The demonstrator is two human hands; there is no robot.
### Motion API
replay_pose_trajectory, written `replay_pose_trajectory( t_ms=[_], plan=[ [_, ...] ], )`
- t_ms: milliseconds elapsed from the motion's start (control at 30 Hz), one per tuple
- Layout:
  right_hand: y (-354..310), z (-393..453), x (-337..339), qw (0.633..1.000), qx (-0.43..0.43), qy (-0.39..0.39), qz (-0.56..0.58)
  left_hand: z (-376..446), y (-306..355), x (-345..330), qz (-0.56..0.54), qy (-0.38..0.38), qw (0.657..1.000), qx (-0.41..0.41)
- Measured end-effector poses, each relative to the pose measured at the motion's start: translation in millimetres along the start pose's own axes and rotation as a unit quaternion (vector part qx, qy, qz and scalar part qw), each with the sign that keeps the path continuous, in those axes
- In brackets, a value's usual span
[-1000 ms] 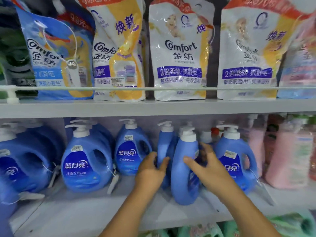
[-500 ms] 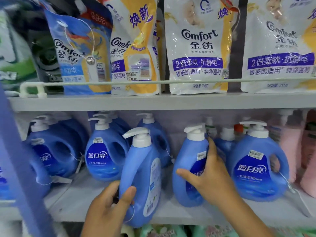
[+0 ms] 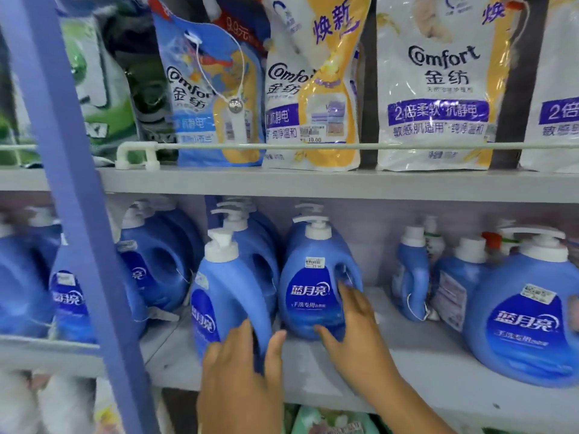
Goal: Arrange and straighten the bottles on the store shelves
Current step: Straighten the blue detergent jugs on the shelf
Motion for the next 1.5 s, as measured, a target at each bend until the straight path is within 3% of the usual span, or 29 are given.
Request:
replay_pose_trajectory(
  t_ms=[33,100,167,233,367,533,733,933,1100,1200,1267,1367,1467,1500],
  plan=[
    [0.0,0.7,3.3,0.999,0.011,0.042,0.031,1.7,-2.3,-11.0,0.013,-0.014,0.999,-0.035],
    [-0.6,3.8,16.0,0.987,0.038,0.147,0.047,7.2,-18.1,-17.6,-0.060,-0.029,0.996,-0.054],
    [-4.0,12.7,21.0,0.983,0.041,0.175,0.043,13.4,-36.9,-10.8,-0.122,0.016,0.991,-0.054],
    [-12.5,28.3,14.9,0.991,0.013,0.134,0.020,27.2,-51.2,-5.8,-0.088,0.063,0.993,-0.040],
    [-27.4,55.6,-0.6,0.996,-0.043,0.056,-0.055,60.5,-57.7,-19.6,-0.045,-0.017,0.999,-0.004],
    [-11.5,66.0,4.7,0.987,-0.095,0.085,-0.093,72.8,-77.1,-27.3,-0.078,0.022,0.996,0.025],
    [5.2,71.0,9.7,0.995,-0.079,0.058,-0.014,76.9,-91.9,-34.5,-0.111,0.021,0.994,0.005],
    [4.8,67.2,5.9,0.995,-0.077,0.057,-0.017,79.9,-96.6,-39.6,-0.169,-0.018,0.985,0.042],
    [13.6,60.7,-3.0,0.991,-0.092,0.014,0.091,84.3,-100.6,-38.2,-0.189,-0.032,0.981,0.033],
    [37.3,58.7,16.6,0.962,-0.152,0.106,0.201,91.5,-118.6,-34.7,-0.281,-0.039,0.958,0.029],
    [49.9,67.8,30.5,0.928,-0.219,0.123,0.275,99.6,-131.4,-32.9,-0.332,-0.059,0.939,0.068],
    [53.3,85.8,25.3,0.865,-0.227,0.060,0.444,110.7,-140.6,-40.3,-0.399,-0.115,0.893,0.172],
    [43.9,94.7,5.0,0.831,-0.226,-0.027,0.508,114.7,-143.8,-49.2,-0.479,-0.155,0.827,0.249],
    [45.1,97.0,0.0,0.823,-0.226,-0.039,0.520,114.6,-143.4,-50.1,-0.488,-0.163,0.820,0.251]
  ],
)
Point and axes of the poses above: each hand's wrist, its own z-axis towards the middle knuckle, its own x-axis out of the back of the hand, y = z × x, the point moved 5 cm from there along z, towards the middle knuckle, and after that the axes turned 9 degrees about -y, right-handed, at the moved point
